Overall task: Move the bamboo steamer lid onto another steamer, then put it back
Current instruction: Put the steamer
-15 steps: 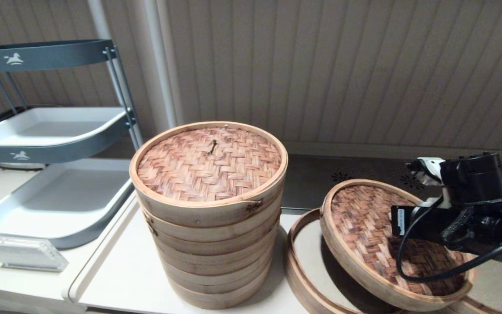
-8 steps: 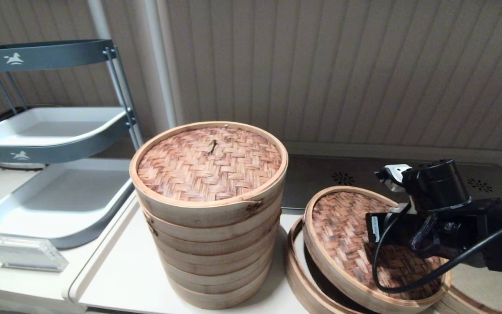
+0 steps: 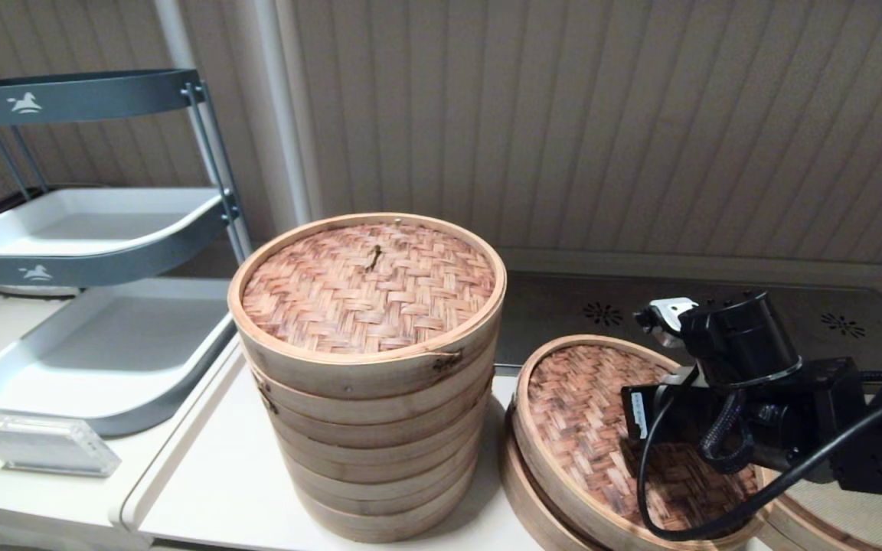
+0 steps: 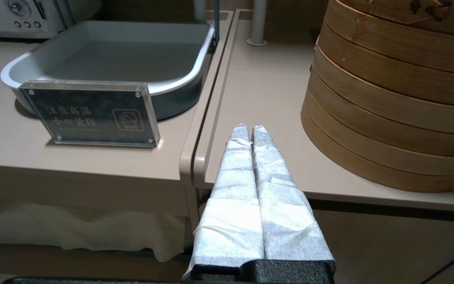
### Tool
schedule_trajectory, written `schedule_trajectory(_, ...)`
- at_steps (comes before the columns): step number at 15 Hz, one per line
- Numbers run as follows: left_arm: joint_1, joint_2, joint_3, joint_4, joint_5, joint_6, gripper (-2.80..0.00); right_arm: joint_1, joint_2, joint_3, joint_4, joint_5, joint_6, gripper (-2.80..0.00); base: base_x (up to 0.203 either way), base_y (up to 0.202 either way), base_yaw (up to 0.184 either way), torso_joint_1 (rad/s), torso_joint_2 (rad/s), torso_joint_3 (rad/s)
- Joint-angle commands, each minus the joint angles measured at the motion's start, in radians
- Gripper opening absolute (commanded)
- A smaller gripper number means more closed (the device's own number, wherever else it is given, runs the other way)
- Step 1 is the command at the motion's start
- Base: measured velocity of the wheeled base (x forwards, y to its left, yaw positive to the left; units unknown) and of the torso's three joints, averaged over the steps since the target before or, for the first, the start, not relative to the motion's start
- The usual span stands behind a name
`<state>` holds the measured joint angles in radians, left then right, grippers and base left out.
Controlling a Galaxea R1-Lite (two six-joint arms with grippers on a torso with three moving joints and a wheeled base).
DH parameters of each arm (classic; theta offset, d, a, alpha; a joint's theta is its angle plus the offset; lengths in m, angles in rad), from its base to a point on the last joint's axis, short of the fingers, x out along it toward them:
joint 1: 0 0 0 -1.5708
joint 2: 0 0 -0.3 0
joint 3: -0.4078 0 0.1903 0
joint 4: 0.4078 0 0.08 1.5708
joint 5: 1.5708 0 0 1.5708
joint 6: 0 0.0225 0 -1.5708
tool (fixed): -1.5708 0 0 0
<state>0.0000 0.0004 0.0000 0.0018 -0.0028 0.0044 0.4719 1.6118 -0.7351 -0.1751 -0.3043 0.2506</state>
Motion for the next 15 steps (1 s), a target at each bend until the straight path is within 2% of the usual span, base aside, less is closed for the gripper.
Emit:
schedule_trajectory(1, 0.0, 0.001, 0.003, 0.0, -0.001, 0.0, -2.8, 0.003, 0.011, 0.005, -0.002, -0.005, 0.002, -2.8, 0.0, 0.0, 0.0, 0.0, 0.0, 0.0)
schedule_trajectory(15, 0.0, 0.001, 0.003, 0.001, 0.0, 0.0, -2.8, 0.025, 0.074, -0.02, -0.006, -0.012, 0.007, -2.8, 0.0, 0.0, 0.0, 0.0, 0.0, 0.0)
